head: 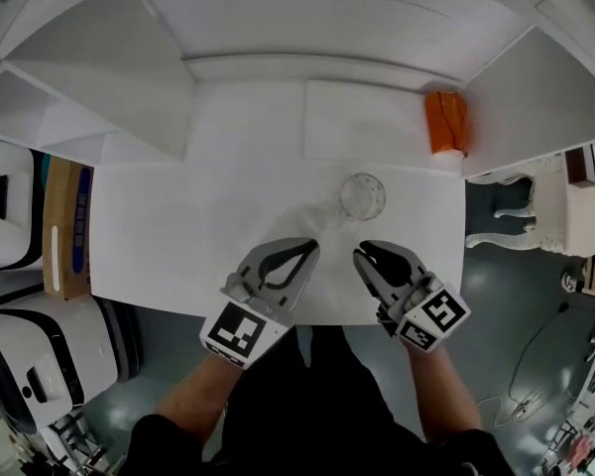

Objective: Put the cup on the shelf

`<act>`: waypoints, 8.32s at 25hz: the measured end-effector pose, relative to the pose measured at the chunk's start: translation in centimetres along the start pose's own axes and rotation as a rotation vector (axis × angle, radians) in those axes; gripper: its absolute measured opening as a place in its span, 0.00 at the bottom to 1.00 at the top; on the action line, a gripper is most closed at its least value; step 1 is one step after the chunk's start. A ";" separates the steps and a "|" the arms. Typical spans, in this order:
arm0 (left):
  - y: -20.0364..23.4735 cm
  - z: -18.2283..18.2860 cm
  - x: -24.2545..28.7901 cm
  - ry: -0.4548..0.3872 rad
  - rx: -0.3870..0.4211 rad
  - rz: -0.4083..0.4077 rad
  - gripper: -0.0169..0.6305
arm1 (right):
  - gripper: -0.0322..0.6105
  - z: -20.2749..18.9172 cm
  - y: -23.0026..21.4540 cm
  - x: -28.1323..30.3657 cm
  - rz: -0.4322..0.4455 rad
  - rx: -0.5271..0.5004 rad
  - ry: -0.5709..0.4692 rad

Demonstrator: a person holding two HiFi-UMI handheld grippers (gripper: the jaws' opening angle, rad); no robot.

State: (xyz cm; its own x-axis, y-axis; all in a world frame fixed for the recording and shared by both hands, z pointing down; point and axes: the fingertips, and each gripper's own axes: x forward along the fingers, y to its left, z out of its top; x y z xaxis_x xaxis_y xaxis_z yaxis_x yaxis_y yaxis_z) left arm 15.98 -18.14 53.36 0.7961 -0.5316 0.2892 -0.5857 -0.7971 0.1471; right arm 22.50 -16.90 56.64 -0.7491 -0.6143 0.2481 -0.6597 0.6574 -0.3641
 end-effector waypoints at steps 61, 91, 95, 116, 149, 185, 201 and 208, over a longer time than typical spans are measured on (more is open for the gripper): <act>1.7 2.5 -4.8 -0.059 -0.001 0.048 0.05 | 0.09 -4.8 -3.8 4.0 -0.093 0.042 0.081; 6.2 10.1 -19.8 -0.088 0.079 0.185 0.05 | 0.09 17.4 15.4 6.0 0.142 -0.201 -0.101; 6.5 12.0 -21.2 -0.114 0.060 0.193 0.05 | 0.09 21.2 18.0 6.4 0.207 -0.242 -0.128; 8.3 25.2 -18.8 -0.116 0.158 0.087 0.05 | 0.09 38.7 23.3 10.5 0.419 -0.446 -0.131; 10.2 25.0 -18.2 -0.162 0.144 0.090 0.05 | 0.09 42.6 19.8 19.4 0.249 -0.306 -0.149; 10.2 24.3 -18.3 -0.185 0.123 0.031 0.05 | 0.09 43.5 15.6 14.7 -0.035 -0.414 -0.172; 11.0 23.7 -19.6 -0.195 0.119 0.002 0.05 | 0.09 42.5 17.0 18.0 -0.004 -0.349 -0.135; 11.6 23.4 -21.2 -0.205 0.113 0.029 0.05 | 0.09 42.8 18.3 20.4 0.029 -0.293 -0.111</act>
State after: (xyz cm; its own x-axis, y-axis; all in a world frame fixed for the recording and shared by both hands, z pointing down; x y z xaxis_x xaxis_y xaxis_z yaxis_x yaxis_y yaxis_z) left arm -4.16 -22.83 26.75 0.8003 -0.5925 0.0916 -0.5970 -0.8016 0.0310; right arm -2.23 -36.08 16.63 -0.7676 -0.6263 0.1363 -0.6393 0.7635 -0.0915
